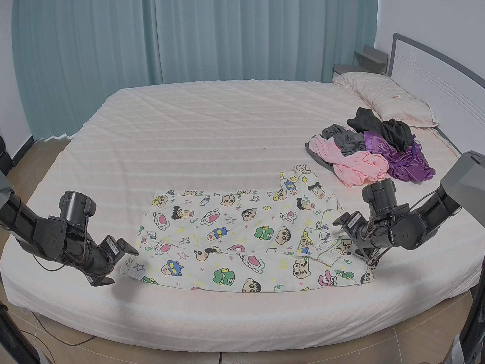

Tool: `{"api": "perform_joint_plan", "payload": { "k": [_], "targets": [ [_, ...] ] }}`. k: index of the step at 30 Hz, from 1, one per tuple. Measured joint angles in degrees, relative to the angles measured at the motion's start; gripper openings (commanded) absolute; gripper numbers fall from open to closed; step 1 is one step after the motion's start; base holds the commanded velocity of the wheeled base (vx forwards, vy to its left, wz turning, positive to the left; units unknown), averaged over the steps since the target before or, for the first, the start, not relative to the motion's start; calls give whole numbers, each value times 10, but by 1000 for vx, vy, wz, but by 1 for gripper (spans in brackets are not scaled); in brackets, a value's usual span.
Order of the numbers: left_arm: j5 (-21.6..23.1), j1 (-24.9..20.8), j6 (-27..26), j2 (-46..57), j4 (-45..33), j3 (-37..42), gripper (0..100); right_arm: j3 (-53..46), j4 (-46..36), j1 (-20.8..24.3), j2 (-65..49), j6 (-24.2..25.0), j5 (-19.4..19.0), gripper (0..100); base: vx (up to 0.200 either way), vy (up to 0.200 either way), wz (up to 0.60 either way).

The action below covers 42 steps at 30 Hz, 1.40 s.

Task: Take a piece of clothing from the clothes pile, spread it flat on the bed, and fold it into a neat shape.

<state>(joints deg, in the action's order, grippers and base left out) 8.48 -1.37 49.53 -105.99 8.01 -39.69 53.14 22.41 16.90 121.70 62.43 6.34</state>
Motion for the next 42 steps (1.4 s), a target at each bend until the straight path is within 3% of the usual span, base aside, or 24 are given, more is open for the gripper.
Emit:
{"api": "perform_joint_plan", "payload": {
  "k": [1, 11, 23, 42],
  "targets": [
    [4, 0, 0, 0, 0, 0, 100, 4, 0, 0, 4, -3, 0, 0, 0, 0, 0],
    [10, 1, 1, -1, 1, 1, 100, 7, 0, -1, 22, -22, 25, 0, 0, 0, 0],
    [10, -1, 1, 2, 0, 6, 100, -2, -15, 5, -29, -26, 29, 0, 0, 0, 0],
    [10, -4, 1, 2, 0, 10, 100, -41, -169, 61, -182, -45, 38, 0, 0, 0, 0]
  ]
}}
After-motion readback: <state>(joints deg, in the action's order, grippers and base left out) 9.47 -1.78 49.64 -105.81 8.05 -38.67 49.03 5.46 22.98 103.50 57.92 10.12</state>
